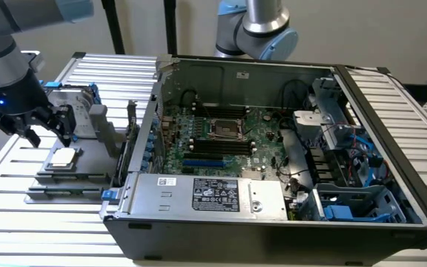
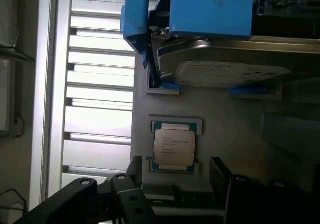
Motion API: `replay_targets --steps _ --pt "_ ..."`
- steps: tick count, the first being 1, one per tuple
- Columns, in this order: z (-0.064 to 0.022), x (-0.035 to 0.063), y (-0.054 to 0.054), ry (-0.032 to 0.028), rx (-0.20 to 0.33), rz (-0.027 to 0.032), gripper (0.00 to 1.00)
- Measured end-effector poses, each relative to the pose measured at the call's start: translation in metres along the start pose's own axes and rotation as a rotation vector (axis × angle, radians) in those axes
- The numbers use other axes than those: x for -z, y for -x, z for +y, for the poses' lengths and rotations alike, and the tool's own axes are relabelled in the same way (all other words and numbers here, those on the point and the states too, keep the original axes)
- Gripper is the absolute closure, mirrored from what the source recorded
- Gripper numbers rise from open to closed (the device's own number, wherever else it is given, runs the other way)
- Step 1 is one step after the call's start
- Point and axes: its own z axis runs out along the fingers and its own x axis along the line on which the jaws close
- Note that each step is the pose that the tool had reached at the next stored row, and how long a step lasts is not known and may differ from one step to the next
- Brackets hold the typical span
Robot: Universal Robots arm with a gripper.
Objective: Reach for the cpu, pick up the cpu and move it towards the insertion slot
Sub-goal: 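Pick up the cpu and move it towards the insertion slot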
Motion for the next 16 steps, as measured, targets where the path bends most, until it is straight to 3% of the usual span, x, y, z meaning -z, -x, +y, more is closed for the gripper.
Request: replay_targets --steps 2,3,16 --pt "-0.0004 -0.0024 0.0 0.0006 0.0 0.0 0.33" --pt "-0.0006 -0.0038 0.001 0.0007 -0.001 0.0 0.27" --pt "-0.0019 -0.0238 0.001 0.0007 -0.046 -0.0018 0.27"
